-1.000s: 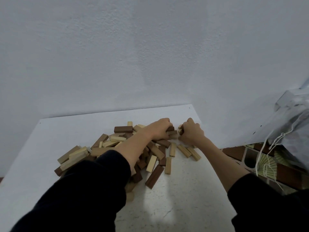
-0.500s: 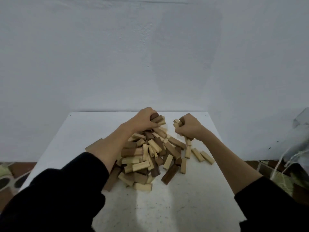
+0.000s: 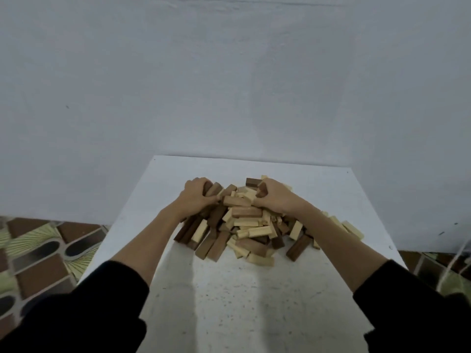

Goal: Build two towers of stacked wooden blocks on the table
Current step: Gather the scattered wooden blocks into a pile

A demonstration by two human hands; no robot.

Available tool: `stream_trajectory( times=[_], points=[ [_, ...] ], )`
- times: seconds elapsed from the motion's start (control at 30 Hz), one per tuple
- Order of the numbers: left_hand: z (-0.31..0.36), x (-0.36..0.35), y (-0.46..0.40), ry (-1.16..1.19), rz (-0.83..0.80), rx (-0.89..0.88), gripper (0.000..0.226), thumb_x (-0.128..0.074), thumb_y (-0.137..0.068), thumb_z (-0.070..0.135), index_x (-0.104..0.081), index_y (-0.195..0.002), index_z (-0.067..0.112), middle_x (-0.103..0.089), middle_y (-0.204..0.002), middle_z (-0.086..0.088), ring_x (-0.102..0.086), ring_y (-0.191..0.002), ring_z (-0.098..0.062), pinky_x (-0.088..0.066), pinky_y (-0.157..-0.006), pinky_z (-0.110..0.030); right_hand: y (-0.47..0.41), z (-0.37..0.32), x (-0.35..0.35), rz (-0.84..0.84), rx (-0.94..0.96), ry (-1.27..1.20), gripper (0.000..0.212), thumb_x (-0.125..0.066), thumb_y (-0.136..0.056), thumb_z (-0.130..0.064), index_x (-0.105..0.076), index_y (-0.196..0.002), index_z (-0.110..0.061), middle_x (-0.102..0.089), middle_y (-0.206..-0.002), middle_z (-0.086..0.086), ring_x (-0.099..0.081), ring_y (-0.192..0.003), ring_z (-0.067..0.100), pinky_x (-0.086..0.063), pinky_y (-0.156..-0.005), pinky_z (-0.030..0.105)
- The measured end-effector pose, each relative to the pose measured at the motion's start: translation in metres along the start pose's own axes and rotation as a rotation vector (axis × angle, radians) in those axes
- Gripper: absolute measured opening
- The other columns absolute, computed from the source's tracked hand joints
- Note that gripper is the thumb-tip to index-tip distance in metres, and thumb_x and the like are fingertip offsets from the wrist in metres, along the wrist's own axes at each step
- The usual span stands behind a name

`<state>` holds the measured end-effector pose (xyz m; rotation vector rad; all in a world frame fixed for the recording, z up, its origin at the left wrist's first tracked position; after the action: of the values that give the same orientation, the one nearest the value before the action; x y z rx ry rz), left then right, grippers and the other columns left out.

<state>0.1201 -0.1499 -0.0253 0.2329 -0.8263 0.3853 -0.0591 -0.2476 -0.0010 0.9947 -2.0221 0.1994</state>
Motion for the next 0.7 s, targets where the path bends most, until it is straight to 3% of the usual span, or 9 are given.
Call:
stream_trajectory(
  times=[0.1,0.23,0.27,0.33,0.4,0.47,0.57,0.63,0.7],
  points=[
    [-0.012,-0.008,0.006,0.040,-0.012,0.007,0.040,-0.061,-0.070,0.062,-0.053,-0.081,0.024,-0.054,-0.085,-0.004,-0.050,-0.081,-0.020,-0.043,-0.073,-0.036,0.004,0.003,-0.010,0.115,0.061,-0.017,0.033,-0.068,-0.085,-0.028,-0.047,-0.104,-0.012,-0.049,-0.095,-0.002,-0.045,-0.089,0.016,-0.038,-0.068,0.018],
    [-0.007,-0.014,0.010,0.124,-0.062,-0.017,0.026,-0.065,-0.087,0.039,-0.059,-0.095,0.015,-0.060,-0.094,-0.003,-0.056,-0.083,-0.016,-0.042,-0.068,-0.022,0.008,0.005,-0.018,0.242,0.082,0.081,0.061,-0.069,-0.080,-0.044,-0.046,-0.130,-0.017,-0.048,-0.127,0.001,-0.038,-0.121,0.020,-0.036,-0.100,0.039],
    [-0.005,-0.015,0.011,0.122,-0.072,-0.022,0.033,-0.065,-0.085,0.045,-0.059,-0.099,0.016,-0.061,-0.098,-0.002,-0.057,-0.088,-0.016,-0.043,-0.071,-0.023,0.010,0.004,-0.020,0.250,0.092,0.120,0.066,-0.068,-0.079,-0.047,-0.044,-0.132,-0.017,-0.047,-0.130,0.001,-0.035,-0.125,0.021,-0.034,-0.103,0.040],
    [-0.009,-0.016,0.013,0.081,-0.084,-0.007,0.071,-0.059,-0.070,0.073,-0.055,-0.114,0.017,-0.059,-0.113,-0.001,-0.056,-0.102,-0.018,-0.047,-0.087,-0.033,0.012,0.000,-0.025,0.254,0.115,0.213,0.076,-0.064,-0.078,-0.057,-0.040,-0.136,-0.016,-0.045,-0.134,0.002,-0.033,-0.128,0.022,-0.032,-0.105,0.038],
    [-0.011,-0.018,0.016,0.021,-0.068,0.010,0.097,-0.043,-0.066,0.085,-0.042,-0.136,0.018,-0.050,-0.132,-0.001,-0.048,-0.120,-0.019,-0.040,-0.102,-0.044,0.014,-0.003,-0.029,0.266,0.134,0.313,0.091,-0.048,-0.073,-0.075,-0.036,-0.140,-0.014,-0.043,-0.138,0.003,-0.034,-0.130,0.022,-0.029,-0.105,0.036],
    [-0.007,-0.019,0.021,0.029,-0.033,0.021,0.079,-0.033,-0.088,0.071,-0.032,-0.145,0.017,-0.039,-0.146,-0.001,-0.036,-0.134,-0.018,-0.029,-0.111,-0.044,0.017,-0.004,-0.035,0.290,0.156,0.419,0.104,-0.019,-0.067,-0.082,-0.031,-0.143,-0.012,-0.039,-0.144,0.004,-0.032,-0.133,0.022,-0.025,-0.107,0.037],
    [0.000,-0.020,0.025,0.014,0.028,-0.012,0.051,-0.024,-0.102,0.043,-0.040,-0.140,0.013,-0.043,-0.144,-0.004,-0.036,-0.133,-0.017,-0.027,-0.106,-0.036,0.019,-0.003,-0.040,0.314,0.172,0.498,0.111,0.003,-0.069,-0.082,-0.027,-0.146,-0.009,-0.035,-0.149,0.007,-0.032,-0.136,0.023,-0.024,-0.110,0.039],
    [-0.005,-0.021,0.024,-0.029,0.043,-0.007,0.051,-0.027,-0.102,0.043,-0.036,-0.143,0.014,-0.040,-0.147,-0.004,-0.035,-0.135,-0.017,-0.028,-0.107,-0.036,0.019,-0.002,-0.041,0.312,0.165,0.554,0.117,0.019,-0.066,-0.082,-0.025,-0.147,-0.009,-0.033,-0.150,0.006,-0.032,-0.136,0.023,-0.025,-0.110,0.039],
    [-0.008,-0.023,0.025,-0.029,0.042,-0.003,0.057,-0.029,-0.100,0.047,-0.028,-0.148,0.015,-0.035,-0.151,-0.003,-0.032,-0.138,-0.018,-0.026,-0.110,-0.037,0.017,-0.002,-0.041,0.304,0.150,0.590,0.119,0.023,-0.063,-0.081,-0.021,-0.148,-0.010,-0.030,-0.152,0.005,-0.030,-0.137,0.023,-0.024,-0.111,0.040]
  ],
)
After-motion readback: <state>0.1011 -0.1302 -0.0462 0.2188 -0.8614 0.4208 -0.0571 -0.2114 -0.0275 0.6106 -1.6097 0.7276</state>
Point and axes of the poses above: each hand's wrist, its own y-axis away from the middle knuckle, its own x-axis out of the back of the hand, z = x × y, the point moved 6 cm from there along -y, towards the middle knuckle
